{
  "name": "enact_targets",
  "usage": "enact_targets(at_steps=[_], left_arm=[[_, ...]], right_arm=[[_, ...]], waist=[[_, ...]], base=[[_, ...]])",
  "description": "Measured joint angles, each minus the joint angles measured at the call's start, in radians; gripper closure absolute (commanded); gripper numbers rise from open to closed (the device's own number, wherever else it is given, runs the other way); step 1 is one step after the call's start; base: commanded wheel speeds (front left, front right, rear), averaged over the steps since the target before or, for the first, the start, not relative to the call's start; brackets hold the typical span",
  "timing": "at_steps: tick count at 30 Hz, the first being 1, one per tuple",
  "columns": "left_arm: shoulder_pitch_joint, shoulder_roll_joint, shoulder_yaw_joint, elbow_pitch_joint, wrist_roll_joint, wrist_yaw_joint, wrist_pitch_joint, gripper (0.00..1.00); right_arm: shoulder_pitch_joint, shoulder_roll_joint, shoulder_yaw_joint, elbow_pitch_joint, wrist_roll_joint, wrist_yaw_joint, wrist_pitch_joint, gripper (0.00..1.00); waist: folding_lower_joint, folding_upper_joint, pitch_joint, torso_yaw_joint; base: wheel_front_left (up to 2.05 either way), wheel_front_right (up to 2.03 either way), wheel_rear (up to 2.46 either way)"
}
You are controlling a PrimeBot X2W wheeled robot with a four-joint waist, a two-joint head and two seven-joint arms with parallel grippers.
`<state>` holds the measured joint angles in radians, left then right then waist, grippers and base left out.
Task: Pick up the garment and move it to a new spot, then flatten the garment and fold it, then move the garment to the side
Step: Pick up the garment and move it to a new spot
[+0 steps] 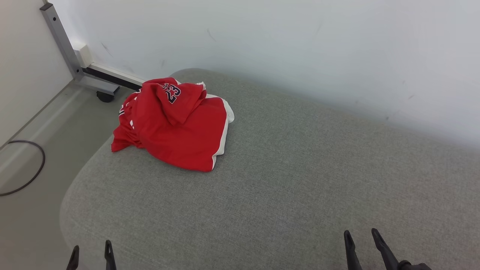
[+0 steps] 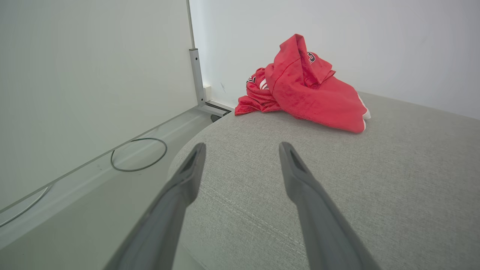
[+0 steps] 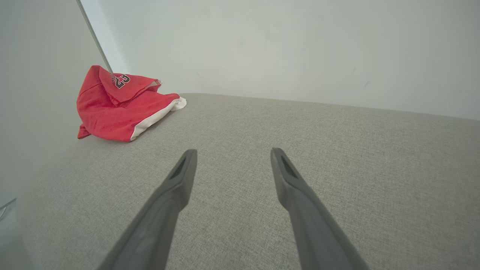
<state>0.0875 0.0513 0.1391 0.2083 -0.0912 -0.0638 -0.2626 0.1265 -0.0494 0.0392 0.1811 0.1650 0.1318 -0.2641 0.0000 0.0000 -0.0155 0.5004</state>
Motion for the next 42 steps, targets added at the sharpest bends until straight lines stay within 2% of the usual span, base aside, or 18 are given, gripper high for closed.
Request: enact_targets(at_steps=[11, 24, 30, 36, 42], left_arm=[[-0.007, 0.000, 0.023, 0.009, -0.010, 0.001, 0.000, 0.00], [-0.243, 0.003, 0.105, 0.024, -0.024, -0.044, 0.000, 0.00], [-0.395, 0.070, 0.114, 0.058, -0.020, -0.060, 0.000, 0.00], [-0.531, 0.148, 0.139, 0.131, -0.089, -0.066, 0.000, 0.00], [-0.649, 0.237, 0.089, 0.247, -0.156, -0.067, 0.000, 0.00]], right_arm=[[0.000, 0.000, 0.013, 0.001, -0.015, 0.000, 0.000, 0.00], [-0.062, 0.000, 0.028, -0.012, -0.056, 0.000, 0.000, 0.00], [-0.115, 0.000, 0.037, -0.021, -0.066, 0.000, 0.000, 0.00], [-0.180, 0.000, 0.045, -0.042, -0.059, 0.000, 0.000, 0.00], [-0.209, -0.001, 0.025, -0.049, -0.046, 0.000, 0.000, 0.00]], waist=[[0.0000, 0.0000, -0.002, -0.021], [0.0002, 0.0000, 0.057, -0.108], [0.0003, 0.0001, 0.110, -0.171], [0.0003, 0.0000, 0.174, -0.250], [0.0003, 0.0001, 0.240, -0.334]], base=[[0.00, 0.00, 0.00], [0.00, 0.00, 0.00], [0.00, 0.00, 0.00], [0.00, 0.00, 0.00], [0.00, 0.00, 0.00]])
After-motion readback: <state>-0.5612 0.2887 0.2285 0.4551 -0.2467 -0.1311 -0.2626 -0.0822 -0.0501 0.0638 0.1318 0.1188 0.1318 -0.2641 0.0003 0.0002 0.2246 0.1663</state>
